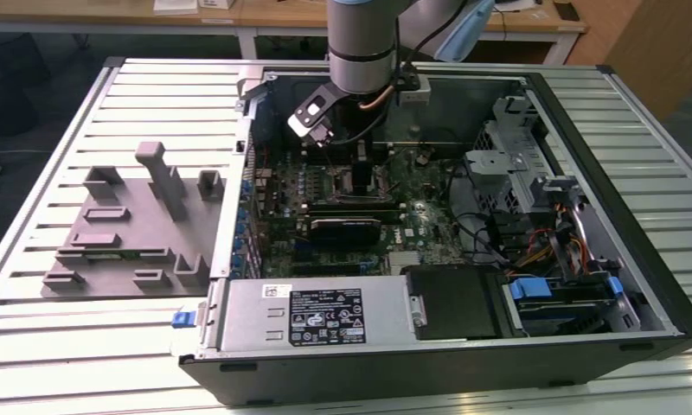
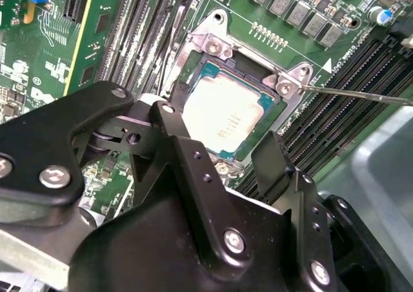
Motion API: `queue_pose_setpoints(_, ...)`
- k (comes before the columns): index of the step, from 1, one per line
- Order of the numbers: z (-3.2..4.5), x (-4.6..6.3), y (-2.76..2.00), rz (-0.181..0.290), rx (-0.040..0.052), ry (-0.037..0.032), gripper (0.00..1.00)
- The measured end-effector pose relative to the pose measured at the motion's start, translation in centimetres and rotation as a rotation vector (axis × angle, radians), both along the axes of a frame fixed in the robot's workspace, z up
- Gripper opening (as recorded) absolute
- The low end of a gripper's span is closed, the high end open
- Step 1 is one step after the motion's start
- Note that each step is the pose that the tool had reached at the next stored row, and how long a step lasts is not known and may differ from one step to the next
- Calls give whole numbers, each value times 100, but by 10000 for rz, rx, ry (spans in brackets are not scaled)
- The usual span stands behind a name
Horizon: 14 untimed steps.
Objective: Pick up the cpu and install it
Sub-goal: 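Place the cpu into insertion slot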
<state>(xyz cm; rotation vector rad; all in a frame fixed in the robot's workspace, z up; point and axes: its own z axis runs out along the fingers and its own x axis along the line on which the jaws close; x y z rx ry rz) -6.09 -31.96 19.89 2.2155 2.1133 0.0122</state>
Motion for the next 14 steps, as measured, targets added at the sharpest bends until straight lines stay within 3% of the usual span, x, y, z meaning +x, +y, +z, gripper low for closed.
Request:
queue_pose_setpoints(6, 2, 0, 0, 0, -2, 1, 66)
queue_pose_setpoints(10, 2, 0, 0, 0, -1, 1, 48)
queue_pose_setpoints(11, 3, 0, 0, 0, -2, 1, 48)
queue_pose_setpoints(13, 3, 0, 0, 0, -3, 2, 36)
queue_pose_setpoints(14, 3, 0, 0, 0, -3, 2, 36)
